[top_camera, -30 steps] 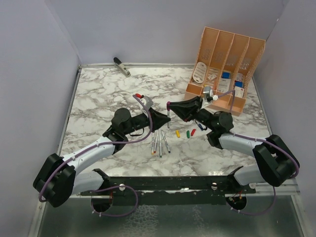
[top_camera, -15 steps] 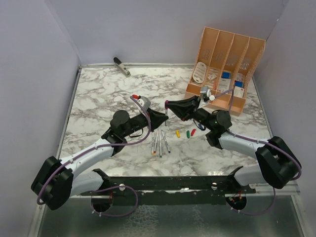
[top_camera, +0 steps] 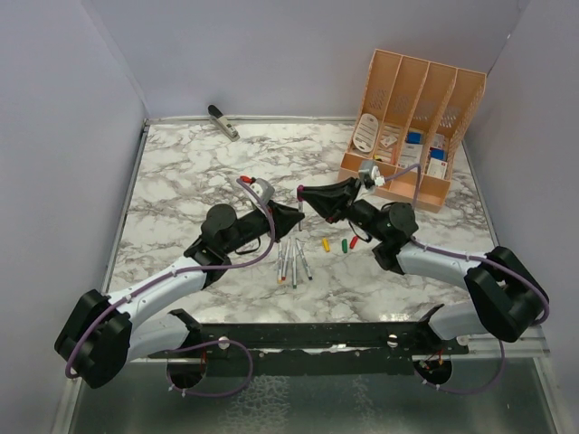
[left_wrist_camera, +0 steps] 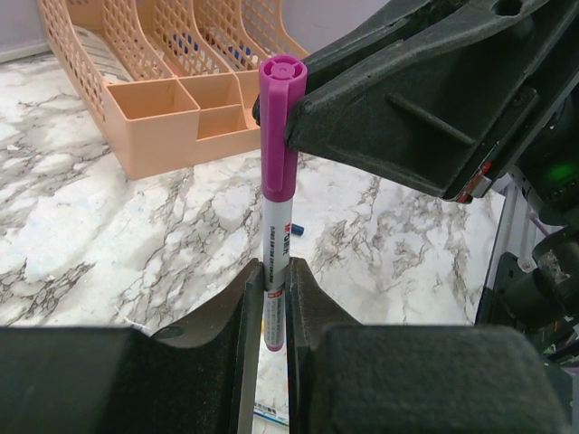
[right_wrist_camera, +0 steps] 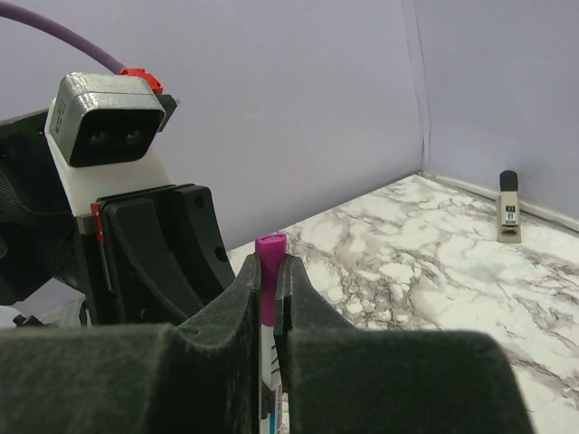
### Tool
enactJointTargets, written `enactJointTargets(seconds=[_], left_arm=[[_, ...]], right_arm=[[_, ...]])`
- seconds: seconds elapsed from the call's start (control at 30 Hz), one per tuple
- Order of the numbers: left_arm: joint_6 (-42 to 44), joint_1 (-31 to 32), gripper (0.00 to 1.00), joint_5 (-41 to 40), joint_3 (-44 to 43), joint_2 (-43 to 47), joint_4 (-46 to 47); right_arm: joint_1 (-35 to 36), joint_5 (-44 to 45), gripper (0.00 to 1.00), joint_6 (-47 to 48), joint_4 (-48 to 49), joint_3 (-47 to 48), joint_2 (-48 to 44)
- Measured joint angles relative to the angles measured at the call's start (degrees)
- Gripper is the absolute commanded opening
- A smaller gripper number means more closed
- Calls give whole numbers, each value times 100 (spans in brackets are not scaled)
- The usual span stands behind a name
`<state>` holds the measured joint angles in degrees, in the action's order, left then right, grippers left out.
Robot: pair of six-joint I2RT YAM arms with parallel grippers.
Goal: Insert the pens into the pen caps
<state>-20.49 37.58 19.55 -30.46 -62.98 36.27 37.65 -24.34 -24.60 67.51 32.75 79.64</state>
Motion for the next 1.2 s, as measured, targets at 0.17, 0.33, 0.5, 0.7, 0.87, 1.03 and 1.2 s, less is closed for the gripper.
enactJointTargets(seconds=[0.17, 0.33, 0.5, 0.7, 0.87, 1.03, 1.2], left_arm=[[4, 0, 0, -68, 7, 0, -105], [4, 0, 0, -103, 28, 4, -120], [-20, 0, 0, -122, 92, 9, -61], [-140, 0, 0, -151, 118, 9, -101], [-208, -46, 0, -466, 61, 7, 4], [-216, -50, 0, -809, 2, -184, -284], [-149, -138, 0, -1235, -474, -763, -1224]], right_arm=[[96, 122, 1, 127, -103, 17, 42], [125, 168, 1, 190, -164, 26, 42], [140, 173, 2, 203, -256, 63, 39], [166, 175, 34, 280, -505, 131, -46], [221, 199, 39, 560, -1172, 146, -254], [243, 468, 81, 844, -1604, 149, -730], [243, 892, 94, 1060, -1790, 151, -1174]])
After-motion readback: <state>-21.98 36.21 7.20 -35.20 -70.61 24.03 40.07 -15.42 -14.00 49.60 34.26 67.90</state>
